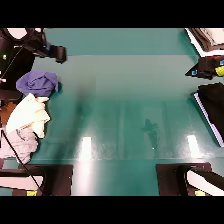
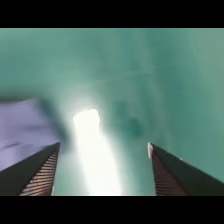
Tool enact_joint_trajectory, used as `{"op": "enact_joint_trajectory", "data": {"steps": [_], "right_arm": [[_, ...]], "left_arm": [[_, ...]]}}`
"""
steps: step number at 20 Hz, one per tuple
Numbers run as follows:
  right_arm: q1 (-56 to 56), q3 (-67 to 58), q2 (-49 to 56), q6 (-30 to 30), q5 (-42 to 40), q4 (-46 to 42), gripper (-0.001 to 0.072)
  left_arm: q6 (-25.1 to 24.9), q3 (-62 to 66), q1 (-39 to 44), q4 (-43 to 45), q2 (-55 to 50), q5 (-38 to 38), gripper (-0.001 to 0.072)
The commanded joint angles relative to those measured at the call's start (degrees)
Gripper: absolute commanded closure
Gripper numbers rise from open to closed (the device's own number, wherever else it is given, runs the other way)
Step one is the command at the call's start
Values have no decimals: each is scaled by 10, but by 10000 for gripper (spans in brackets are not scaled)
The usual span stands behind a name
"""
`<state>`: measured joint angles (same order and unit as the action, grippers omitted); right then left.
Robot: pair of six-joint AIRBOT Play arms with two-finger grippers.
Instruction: Fold the shirts.
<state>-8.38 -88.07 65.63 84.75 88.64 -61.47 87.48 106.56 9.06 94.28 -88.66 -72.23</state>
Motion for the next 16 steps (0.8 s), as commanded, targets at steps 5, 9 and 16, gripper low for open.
{"op": "enact_joint_trajectory", "data": {"steps": [5, 9, 16], "right_arm": [[0, 0, 0, 1, -2, 0, 696], [0, 0, 0, 1, -2, 0, 695], [0, 0, 0, 14, -27, 0, 695]], "left_arm": [[56, -95, -127, 31, -82, 64, 54], [55, -169, -141, 31, -87, 143, 55], [51, -145, -140, 7, -83, 133, 681]]}}
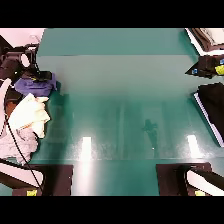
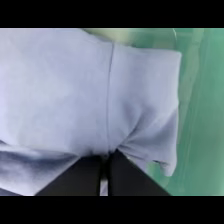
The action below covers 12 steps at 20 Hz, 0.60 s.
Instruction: Fold the shirts.
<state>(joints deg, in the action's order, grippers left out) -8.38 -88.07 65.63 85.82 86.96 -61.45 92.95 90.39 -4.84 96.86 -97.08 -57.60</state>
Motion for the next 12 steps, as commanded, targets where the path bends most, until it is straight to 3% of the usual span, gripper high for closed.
{"op": "enact_joint_trajectory", "data": {"steps": [1, 7, 12], "right_arm": [[0, -1, 0, 3, -13, 0, 696], [0, -1, -25, 3, -62, 35, 696], [0, -1, -84, 3, -151, 34, 696]], "left_arm": [[-26, 47, -1, -42, 3, -38, 681], [-262, 236, 66, -293, 101, -132, 682], [-369, 260, 178, -481, 176, -235, 681]]}}
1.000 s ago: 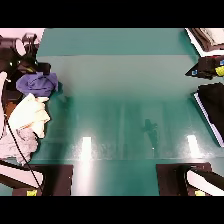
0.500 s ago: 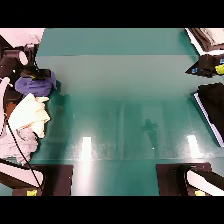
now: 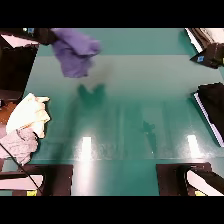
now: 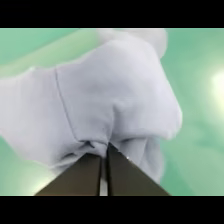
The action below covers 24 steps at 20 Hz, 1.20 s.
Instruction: Fold the shirts.
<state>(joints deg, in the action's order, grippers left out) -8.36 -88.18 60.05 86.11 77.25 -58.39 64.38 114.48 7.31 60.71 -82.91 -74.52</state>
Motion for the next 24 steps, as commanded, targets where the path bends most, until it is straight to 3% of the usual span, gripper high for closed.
{"op": "enact_joint_trajectory", "data": {"steps": [1, 4, 7, 9, 10, 12, 14, 16, 20, 24], "right_arm": [[0, 0, -38, 0, -66, 3, 696], [0, 0, -64, 0, -82, 3, 696], [0, 0, -74, 0, -81, 3, 696], [0, 0, -75, 0, -76, 3, 696], [0, 0, -75, 0, -72, 2, 696], [0, 0, -75, 0, -65, -3, 696], [0, 0, -75, 0, -64, -2, 696], [0, 0, -71, 0, -63, -2, 696], [0, 0, -48, 0, -34, 0, 696], [0, 0, -19, 0, 0, 0, 696]], "left_arm": [[-97, 14, 84, -117, 35, -78, 681], [-137, -36, 153, -89, 15, -68, 680], [-127, -84, 172, -52, -44, -7, 649], [-50, -89, 165, -6, -81, 40, 82], [-7, -89, 155, 15, -91, 45, 36], [36, -89, 119, 32, -90, 15, 37], [62, -90, 69, 31, -77, -64, 188], [77, -129, 23, 7, -58, -121, 207], [64, -374, -8, -9, 36, -101, 206], [61, -621, -7, -16, 135, -4, 206]]}}
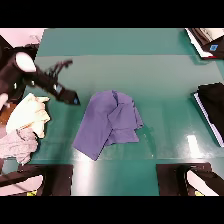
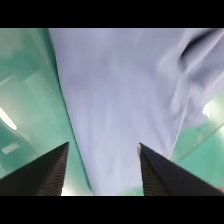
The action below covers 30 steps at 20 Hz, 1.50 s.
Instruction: Fold the shirts.
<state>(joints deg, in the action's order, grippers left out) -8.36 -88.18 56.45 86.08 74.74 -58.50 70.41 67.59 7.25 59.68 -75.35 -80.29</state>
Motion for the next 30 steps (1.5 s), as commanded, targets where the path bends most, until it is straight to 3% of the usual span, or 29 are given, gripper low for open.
{"op": "enact_joint_trajectory", "data": {"steps": [1, 5, 13, 14, 15, 19, 20, 21, 22, 27, 30], "right_arm": [[0, 0, 23, 0, 28, 5, 696], [0, 0, 40, 0, 39, 5, 696], [0, 0, 41, 0, 53, 5, 696], [0, 1, 41, 0, 65, 5, 696], [0, 3, 41, 0, 77, 5, 696], [27, 107, 23, -2, 72, 5, 683], [47, 150, 20, -7, 69, 5, 526], [78, 198, 22, -7, 58, 5, 271], [116, 246, 29, -7, 38, 5, 222], [279, 370, 127, -22, -118, 6, 224], [320, 371, 186, -23, -145, 11, 233]], "left_arm": [[0, -191, -7, -8, 70, 63, 205], [-49, -285, -7, -64, 71, 91, 206], [-49, -322, -7, -79, 71, 118, 209], [-48, -322, -7, -80, 71, 119, 281], [-49, -321, -7, -81, 71, 118, 683], [-42, -239, -7, -49, 71, 84, 682], [-37, -208, -7, -44, 71, 70, 681], [-29, -177, -7, -44, 71, 60, 681], [-29, -151, -7, -45, 71, 56, 681], [-29, -107, -7, -47, 71, 41, 681], [-29, -107, -7, -45, 71, 27, 681]]}}
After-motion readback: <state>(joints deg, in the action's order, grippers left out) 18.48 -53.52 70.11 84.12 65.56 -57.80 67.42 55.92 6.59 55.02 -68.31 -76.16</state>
